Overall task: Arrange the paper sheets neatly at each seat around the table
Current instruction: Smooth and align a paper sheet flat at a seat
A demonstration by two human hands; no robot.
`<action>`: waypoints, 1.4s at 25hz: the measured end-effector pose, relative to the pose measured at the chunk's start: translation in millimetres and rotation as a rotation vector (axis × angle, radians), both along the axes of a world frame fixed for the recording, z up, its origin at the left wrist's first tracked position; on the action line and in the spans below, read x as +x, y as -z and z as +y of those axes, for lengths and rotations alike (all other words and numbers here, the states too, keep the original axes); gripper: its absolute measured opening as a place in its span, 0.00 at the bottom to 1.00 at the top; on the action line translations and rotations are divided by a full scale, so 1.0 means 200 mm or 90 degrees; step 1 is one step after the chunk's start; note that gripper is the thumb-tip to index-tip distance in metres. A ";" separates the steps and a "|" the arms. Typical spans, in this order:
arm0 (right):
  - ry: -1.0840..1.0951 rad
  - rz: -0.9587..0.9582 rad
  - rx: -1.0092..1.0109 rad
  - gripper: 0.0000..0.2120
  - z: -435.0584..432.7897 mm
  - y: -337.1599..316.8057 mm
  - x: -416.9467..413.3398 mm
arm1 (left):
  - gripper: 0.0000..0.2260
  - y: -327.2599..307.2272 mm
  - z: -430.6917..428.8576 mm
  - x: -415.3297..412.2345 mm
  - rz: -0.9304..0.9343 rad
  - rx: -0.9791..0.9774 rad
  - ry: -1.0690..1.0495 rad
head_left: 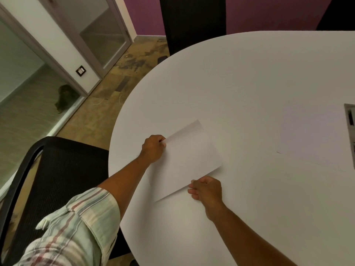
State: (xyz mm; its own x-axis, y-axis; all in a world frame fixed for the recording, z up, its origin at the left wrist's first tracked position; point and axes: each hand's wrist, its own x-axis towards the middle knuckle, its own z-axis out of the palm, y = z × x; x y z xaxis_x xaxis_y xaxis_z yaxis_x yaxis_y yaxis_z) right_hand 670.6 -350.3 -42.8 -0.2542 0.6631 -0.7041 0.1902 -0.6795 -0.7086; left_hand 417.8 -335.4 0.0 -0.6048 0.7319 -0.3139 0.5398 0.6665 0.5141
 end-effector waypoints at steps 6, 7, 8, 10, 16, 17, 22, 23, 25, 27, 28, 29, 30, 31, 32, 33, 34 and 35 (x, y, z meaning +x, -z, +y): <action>-0.044 -0.046 0.005 0.03 -0.03 0.07 -0.24 | 0.12 0.13 0.02 -0.14 0.157 -0.081 0.053; -0.056 -0.061 0.016 0.04 -0.04 0.08 -0.27 | 0.12 0.16 0.02 -0.16 0.164 -0.085 0.056; -0.067 -0.078 0.028 0.04 -0.03 0.09 -0.28 | 0.12 0.18 0.02 -0.17 0.168 -0.088 0.059; -0.087 -0.102 0.048 0.06 -0.03 0.12 -0.29 | 0.13 0.22 0.01 -0.18 0.171 -0.093 0.058; -0.180 -0.167 0.125 0.09 -0.03 0.16 -0.23 | 0.18 0.29 -0.01 -0.18 0.137 -0.087 0.048; -0.214 -0.191 0.162 0.10 -0.02 0.15 -0.22 | 0.21 0.29 -0.02 -0.18 0.142 -0.072 0.038; -0.312 -0.259 0.457 0.07 0.02 0.10 -0.16 | 0.26 0.31 -0.27 -0.12 0.129 0.022 -0.037; -0.348 -0.269 0.549 0.09 0.04 0.10 -0.15 | 0.29 0.32 -0.34 -0.12 0.112 -0.013 -0.013; -0.538 -0.326 0.669 0.25 0.10 0.14 -0.15 | 0.40 0.35 -0.45 -0.14 0.118 -0.137 0.053; -0.723 -0.388 0.706 0.34 0.16 0.19 -0.15 | 0.51 0.38 -0.51 -0.16 0.126 -0.244 0.098; -0.780 -0.413 0.698 0.36 0.18 0.22 -0.14 | 0.55 0.38 -0.53 -0.16 0.119 -0.271 0.112; -0.813 -0.435 0.681 0.37 0.19 0.25 -0.13 | 0.57 0.38 -0.53 -0.17 0.110 -0.284 0.128; -0.827 -0.455 0.668 0.38 0.18 0.28 -0.12 | 0.58 0.39 -0.52 -0.17 0.105 -0.286 0.145; -0.826 -0.476 0.666 0.38 0.17 0.30 -0.11 | 0.58 0.39 -0.51 -0.17 0.104 -0.281 0.161; -0.815 -0.493 0.669 0.38 0.16 0.31 -0.09 | 0.58 0.39 -0.50 -0.18 0.106 -0.274 0.176; -0.802 -0.508 0.669 0.38 0.15 0.32 -0.08 | 0.58 0.39 -0.48 -0.18 0.111 -0.267 0.192; -0.789 -0.517 0.662 0.38 0.14 0.33 -0.07 | 0.58 0.39 -0.46 -0.17 0.115 -0.264 0.206; -0.780 -0.523 0.655 0.37 0.14 0.34 -0.06 | 0.58 0.39 -0.45 -0.17 0.117 -0.261 0.219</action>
